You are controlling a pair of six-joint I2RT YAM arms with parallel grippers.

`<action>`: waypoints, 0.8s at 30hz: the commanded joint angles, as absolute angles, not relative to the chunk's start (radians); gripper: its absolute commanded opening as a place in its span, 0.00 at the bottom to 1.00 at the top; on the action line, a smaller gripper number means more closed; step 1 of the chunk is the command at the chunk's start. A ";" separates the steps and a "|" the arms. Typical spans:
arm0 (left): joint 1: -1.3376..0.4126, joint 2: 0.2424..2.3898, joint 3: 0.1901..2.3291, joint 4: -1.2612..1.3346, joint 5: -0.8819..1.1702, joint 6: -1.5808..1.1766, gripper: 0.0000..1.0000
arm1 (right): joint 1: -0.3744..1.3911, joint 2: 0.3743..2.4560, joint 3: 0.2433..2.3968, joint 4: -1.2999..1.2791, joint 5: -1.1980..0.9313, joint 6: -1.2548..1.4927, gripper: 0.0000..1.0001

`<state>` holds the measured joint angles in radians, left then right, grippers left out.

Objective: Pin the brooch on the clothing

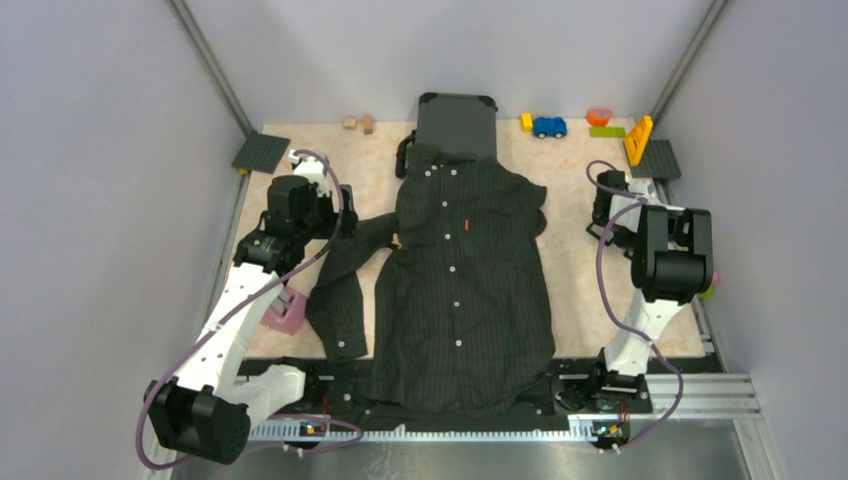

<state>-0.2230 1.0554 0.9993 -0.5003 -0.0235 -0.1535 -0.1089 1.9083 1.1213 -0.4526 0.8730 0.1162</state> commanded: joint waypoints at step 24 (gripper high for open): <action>-0.218 1.012 0.988 -0.435 0.106 -0.148 0.91 | 0.080 1.697 1.116 -0.510 0.780 0.206 0.00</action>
